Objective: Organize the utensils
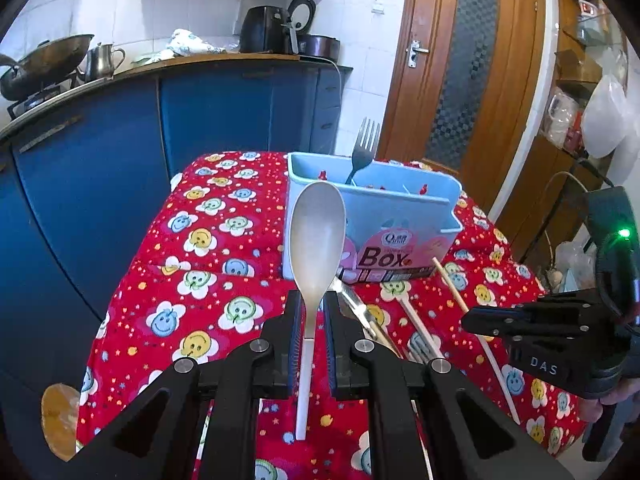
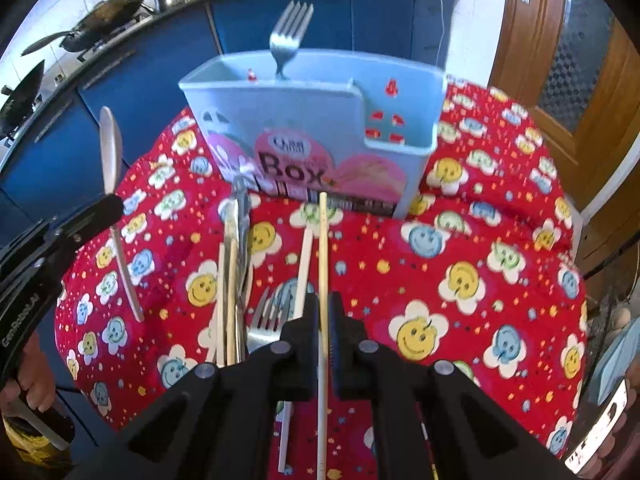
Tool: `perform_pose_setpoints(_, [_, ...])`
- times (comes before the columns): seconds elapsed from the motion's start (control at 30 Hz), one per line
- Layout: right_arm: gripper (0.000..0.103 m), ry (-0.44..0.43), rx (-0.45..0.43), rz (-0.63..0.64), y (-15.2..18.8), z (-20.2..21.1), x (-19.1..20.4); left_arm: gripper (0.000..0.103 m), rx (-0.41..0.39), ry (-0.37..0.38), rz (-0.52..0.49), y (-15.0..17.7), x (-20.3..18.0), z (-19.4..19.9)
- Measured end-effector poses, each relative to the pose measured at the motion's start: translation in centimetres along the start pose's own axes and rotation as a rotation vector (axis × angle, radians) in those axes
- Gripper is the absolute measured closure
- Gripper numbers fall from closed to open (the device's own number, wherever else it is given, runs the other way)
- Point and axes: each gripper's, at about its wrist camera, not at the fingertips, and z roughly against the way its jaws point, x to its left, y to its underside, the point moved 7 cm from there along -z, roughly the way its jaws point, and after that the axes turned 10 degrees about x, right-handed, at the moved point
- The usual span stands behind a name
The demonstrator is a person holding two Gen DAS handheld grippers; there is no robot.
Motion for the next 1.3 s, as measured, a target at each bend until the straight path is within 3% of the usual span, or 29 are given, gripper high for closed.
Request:
perform_pose_setpoints(0.23, [0.097, 0.029, -0.132, 0.022, -1.4, 2.6, 0.1, 0.093, -0.055, 0.008, 0.015, -2.3, -0.2, 0.6])
perform_pose_setpoints(0.33, [0.097, 0.025, -0.172, 0.023, -2.1, 3.3, 0.0, 0.102, -0.082, 0.015, 0.010, -3.4, -0.6, 0.9])
perform_pose_setpoints(0.57, [0.097, 0.017, -0.269, 0.017, -3.4, 4.6, -0.1, 0.102, -0.127, 0.002, 0.001, -5.0, -0.9, 1.3])
perform_pose_setpoints(0.8, [0.097, -0.022, -0.289, -0.016, -3.3, 5.0, -1.1, 0.101, -0.011, -0.007, -0.088, -3.9, -1.4, -0.9])
perform_pose_setpoints(1.07, [0.097, -0.052, -0.266, -0.057, -2.5, 5.0, -2.9, 0.081, 0.110, -0.012, -0.286, -1.8, -5.3, -4.6])
perform_pose_setpoints(1.3, [0.097, -0.063, -0.246, -0.075, -1.6, 5.2, -4.1, 0.079, 0.220, -0.028, -0.475, -0.6, -8.7, -7.9])
